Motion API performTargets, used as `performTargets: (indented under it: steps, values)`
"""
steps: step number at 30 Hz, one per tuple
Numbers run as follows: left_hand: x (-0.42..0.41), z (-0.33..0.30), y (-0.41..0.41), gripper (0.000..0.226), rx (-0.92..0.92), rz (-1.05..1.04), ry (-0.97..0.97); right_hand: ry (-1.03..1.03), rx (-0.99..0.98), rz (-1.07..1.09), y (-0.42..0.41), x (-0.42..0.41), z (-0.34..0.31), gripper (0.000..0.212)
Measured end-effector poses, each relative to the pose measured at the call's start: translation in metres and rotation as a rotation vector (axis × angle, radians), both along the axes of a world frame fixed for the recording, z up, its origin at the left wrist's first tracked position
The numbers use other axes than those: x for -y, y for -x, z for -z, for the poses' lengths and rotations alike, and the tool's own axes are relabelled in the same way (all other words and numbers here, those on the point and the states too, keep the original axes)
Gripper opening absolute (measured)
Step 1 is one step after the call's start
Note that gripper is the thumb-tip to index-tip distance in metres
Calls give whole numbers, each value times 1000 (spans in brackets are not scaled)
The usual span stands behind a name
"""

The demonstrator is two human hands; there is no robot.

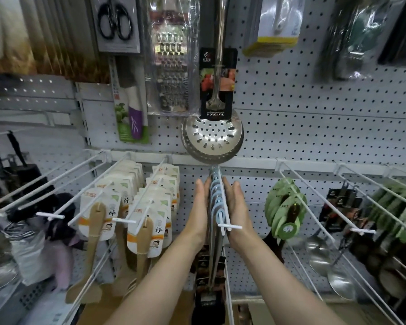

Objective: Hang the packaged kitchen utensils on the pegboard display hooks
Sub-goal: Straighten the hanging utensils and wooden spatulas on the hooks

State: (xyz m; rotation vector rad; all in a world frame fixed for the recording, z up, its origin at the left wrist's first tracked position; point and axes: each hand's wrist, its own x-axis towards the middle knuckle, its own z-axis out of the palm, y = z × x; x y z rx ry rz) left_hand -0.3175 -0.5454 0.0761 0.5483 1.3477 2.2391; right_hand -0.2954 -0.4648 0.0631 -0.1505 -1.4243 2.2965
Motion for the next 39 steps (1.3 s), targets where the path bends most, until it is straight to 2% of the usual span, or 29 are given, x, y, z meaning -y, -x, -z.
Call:
performTargets:
  steps: [3,8,11,16,23,30,39]
  values:
    - [0,-1,-7,55,-8,-27,-8,2,28,30,-9,-1,0,54]
    - [11,16,-19,54,-23,-71,-72,-66,36,46,-35,6,10,64]
    - [10,16,-31,65,17,-48,-110,-98,45,26,-39,14,11,70]
    - [4,7,-26,62,24,-70,-98,-112,53,0,-36,12,3,58]
    - [5,3,-34,64,24,-114,-100,-142,93,4,-39,11,-6,54]
    - [18,34,-50,85,-50,-103,-74,-115,39,23,-67,23,12,50]
    - [4,25,-41,72,-39,-118,-75,-67,42,6,-60,24,-1,51]
